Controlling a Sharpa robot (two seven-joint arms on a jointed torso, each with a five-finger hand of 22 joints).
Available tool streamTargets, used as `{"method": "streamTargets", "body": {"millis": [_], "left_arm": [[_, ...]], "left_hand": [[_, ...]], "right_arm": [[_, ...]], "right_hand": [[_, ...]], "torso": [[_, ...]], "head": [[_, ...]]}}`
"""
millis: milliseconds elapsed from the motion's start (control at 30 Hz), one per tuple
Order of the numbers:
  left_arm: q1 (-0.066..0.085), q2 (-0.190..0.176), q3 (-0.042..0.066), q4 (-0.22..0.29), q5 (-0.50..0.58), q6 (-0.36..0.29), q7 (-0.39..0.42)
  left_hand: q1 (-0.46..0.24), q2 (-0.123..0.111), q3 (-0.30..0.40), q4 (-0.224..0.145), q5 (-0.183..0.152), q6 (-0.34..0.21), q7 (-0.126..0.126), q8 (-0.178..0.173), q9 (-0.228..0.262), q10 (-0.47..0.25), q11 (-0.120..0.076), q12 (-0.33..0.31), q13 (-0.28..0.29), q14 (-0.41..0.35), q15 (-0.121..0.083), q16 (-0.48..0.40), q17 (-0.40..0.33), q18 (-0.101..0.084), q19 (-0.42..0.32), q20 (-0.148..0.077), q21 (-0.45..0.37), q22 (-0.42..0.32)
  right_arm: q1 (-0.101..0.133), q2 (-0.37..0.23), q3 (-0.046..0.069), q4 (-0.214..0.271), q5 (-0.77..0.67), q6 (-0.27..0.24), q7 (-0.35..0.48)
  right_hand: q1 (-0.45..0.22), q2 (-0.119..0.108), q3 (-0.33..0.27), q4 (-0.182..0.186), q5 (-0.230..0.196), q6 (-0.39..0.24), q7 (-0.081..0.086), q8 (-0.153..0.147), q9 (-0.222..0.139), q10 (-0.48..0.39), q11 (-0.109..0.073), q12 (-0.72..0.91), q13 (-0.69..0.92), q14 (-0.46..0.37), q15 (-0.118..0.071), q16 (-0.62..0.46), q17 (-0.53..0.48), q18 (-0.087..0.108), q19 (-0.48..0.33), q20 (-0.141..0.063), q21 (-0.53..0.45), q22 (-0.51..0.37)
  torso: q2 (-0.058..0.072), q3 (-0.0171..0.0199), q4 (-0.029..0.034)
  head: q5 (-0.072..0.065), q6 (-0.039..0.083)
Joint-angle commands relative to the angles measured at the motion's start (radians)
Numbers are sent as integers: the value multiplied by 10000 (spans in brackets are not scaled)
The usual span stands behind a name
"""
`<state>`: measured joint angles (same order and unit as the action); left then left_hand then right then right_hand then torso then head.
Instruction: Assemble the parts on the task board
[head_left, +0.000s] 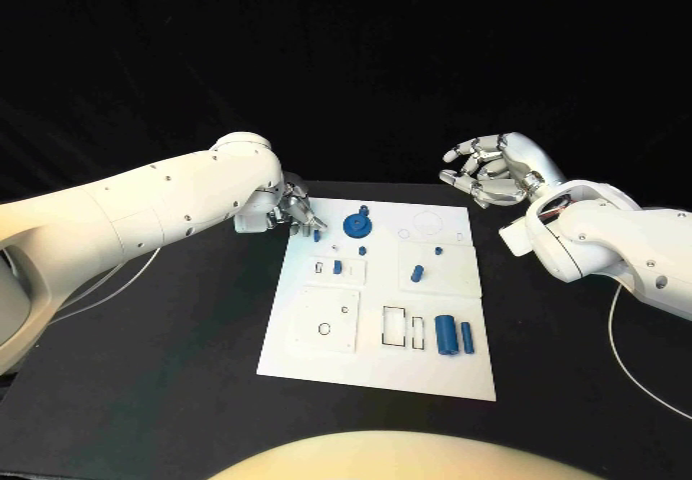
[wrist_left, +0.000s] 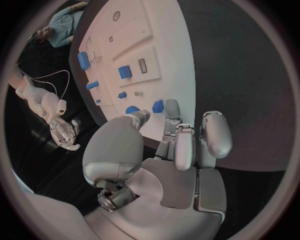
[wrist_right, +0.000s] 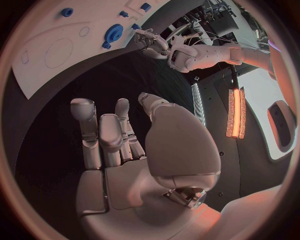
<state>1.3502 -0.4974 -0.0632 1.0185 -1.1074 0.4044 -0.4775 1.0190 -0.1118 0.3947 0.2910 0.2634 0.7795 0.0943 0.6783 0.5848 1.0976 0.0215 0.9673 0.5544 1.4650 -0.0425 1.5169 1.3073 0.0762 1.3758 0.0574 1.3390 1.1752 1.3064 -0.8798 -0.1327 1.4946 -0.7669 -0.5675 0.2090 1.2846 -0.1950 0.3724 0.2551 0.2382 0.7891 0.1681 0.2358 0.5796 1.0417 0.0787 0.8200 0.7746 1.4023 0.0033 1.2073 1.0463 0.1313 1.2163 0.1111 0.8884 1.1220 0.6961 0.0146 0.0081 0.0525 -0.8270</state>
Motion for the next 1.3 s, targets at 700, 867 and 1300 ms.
{"method": "streamTargets", "body": {"millis": [700,867,1300], "left_arm": [[-56,151,-15,-203,288,53,127],[-56,133,-16,-196,426,-113,171],[-55,-112,-12,-42,1363,-698,309]], "left_hand": [[740,120,93,-108,-5,112,6,97,-68,93,-29,83,-69,817,-29,48,1825,62,80,-3,88,86],[2064,636,960,-747,-36,119,-121,228,-64,90,-146,47,-157,817,-126,47,1819,62,89,-55,107,123],[2033,332,3658,-1826,-334,-112,-115,1163,489,243,-156,26,-356,808,-132,20,1766,44,115,-105,172,239]], "right_arm": [[-7,37,1,-4,-26,144,101],[-7,42,1,-9,-26,151,99],[-7,41,1,-24,-26,176,84]], "right_hand": [[-64,79,-51,-3,46,36,-37,66,17,51,-8,70,-18,62,0,-54,11,70,43,-12,-64,-8],[-64,79,-51,-3,46,36,-37,66,17,51,-8,70,-18,62,0,-54,11,70,43,-12,-64,-8],[-52,97,-51,-2,84,38,-37,71,18,49,-9,77,-27,66,-2,-56,17,69,50,-14,-67,-5]], "torso": [[2,4,6],[-1,0,-6],[-1,-3,22]], "head": [[-49,-120],[-41,-137],[-40,-182]]}}
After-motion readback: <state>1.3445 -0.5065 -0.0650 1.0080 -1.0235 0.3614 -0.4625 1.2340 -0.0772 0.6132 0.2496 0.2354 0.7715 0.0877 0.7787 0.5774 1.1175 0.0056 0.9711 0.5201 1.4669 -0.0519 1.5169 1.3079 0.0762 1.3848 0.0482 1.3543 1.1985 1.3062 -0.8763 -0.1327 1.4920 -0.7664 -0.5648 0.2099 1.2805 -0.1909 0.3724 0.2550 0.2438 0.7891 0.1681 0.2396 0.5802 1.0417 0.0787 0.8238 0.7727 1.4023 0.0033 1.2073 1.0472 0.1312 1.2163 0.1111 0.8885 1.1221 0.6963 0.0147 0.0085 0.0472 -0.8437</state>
